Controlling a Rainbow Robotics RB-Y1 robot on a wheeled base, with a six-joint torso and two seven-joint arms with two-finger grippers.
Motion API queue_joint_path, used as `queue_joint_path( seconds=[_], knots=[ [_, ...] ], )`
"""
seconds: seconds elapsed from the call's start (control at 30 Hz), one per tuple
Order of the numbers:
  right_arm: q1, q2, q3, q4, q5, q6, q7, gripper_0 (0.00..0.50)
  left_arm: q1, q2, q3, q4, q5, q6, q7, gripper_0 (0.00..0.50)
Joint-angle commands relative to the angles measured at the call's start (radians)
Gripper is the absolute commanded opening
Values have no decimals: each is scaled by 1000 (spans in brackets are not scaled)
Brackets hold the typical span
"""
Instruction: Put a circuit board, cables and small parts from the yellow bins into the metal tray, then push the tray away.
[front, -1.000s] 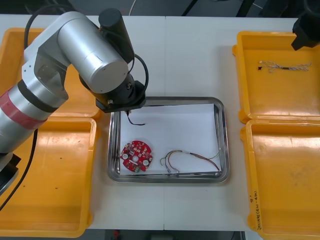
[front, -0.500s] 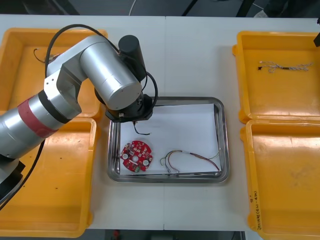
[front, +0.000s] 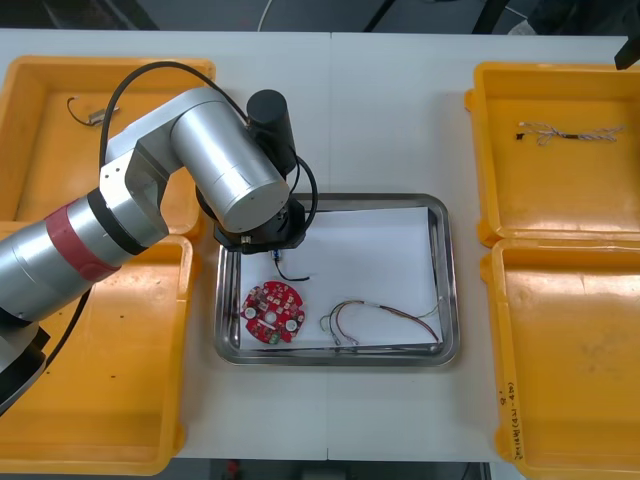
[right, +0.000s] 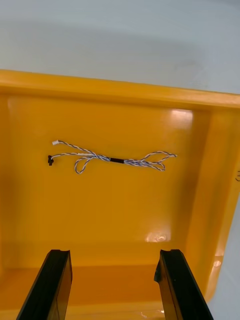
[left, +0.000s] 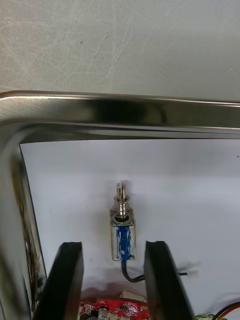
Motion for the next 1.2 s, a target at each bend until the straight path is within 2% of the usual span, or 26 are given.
queue_joint_path(
  seconds=[0.03, 0.4, 0.5, 0.63, 0.93, 1.2],
  knots=[
    [-58, 39, -29, -2, 34, -44, -62, 500, -15, -20, -10, -11, -9, -9, 67, 500],
    [-58, 111, -46, 123, 48, -186, -191, 500, -15, -12, 4, -61, -1, 10, 64, 500],
    [-58, 120, -44, 158, 49, -226, -191, 500, -15, -7, 36, -92, 15, 55, 59, 500],
    [-58, 136, -44, 212, 51, -271, -194, 500, -15, -3, 94, -147, 32, 172, 44, 500],
    [-58, 163, -44, 267, 60, -288, -223, 500, -17, 19, 243, -213, 84, 330, -61, 500],
    [-76, 174, -47, 302, 75, -286, -245, 500, -33, 48, 369, -213, 124, 335, -182, 500]
  ],
)
